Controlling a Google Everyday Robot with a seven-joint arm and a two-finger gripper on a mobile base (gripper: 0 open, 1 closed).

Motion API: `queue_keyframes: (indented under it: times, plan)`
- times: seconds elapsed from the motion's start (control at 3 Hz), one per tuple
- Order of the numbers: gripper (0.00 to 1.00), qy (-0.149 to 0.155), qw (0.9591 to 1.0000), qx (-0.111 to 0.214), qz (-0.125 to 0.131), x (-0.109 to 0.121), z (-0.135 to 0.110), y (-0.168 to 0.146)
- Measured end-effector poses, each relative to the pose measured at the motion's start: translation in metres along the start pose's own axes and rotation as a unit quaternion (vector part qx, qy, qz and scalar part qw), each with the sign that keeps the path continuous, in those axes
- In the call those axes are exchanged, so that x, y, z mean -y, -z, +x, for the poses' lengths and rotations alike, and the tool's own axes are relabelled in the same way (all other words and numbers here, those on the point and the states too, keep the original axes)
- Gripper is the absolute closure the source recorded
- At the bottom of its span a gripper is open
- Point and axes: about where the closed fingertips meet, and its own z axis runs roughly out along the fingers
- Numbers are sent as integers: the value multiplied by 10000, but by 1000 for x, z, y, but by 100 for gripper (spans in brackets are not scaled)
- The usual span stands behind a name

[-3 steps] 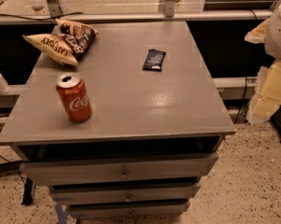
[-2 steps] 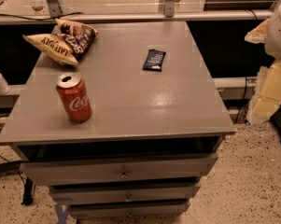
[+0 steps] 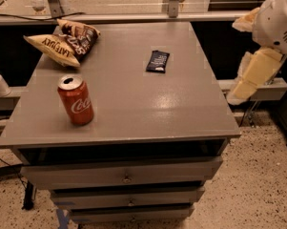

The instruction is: Move brown chip bag near coke can

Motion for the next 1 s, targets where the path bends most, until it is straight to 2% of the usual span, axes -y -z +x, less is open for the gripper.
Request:
queue_keyframes:
  times: [0.33,0.67,1.0]
  plan:
    - [0,-34,9968,800,-32,36,-35,-25]
    - [0,-108,9854,1685,-236,71,-83,-59]
    - [0,-93,9854,1683,-224,78,-84,-59]
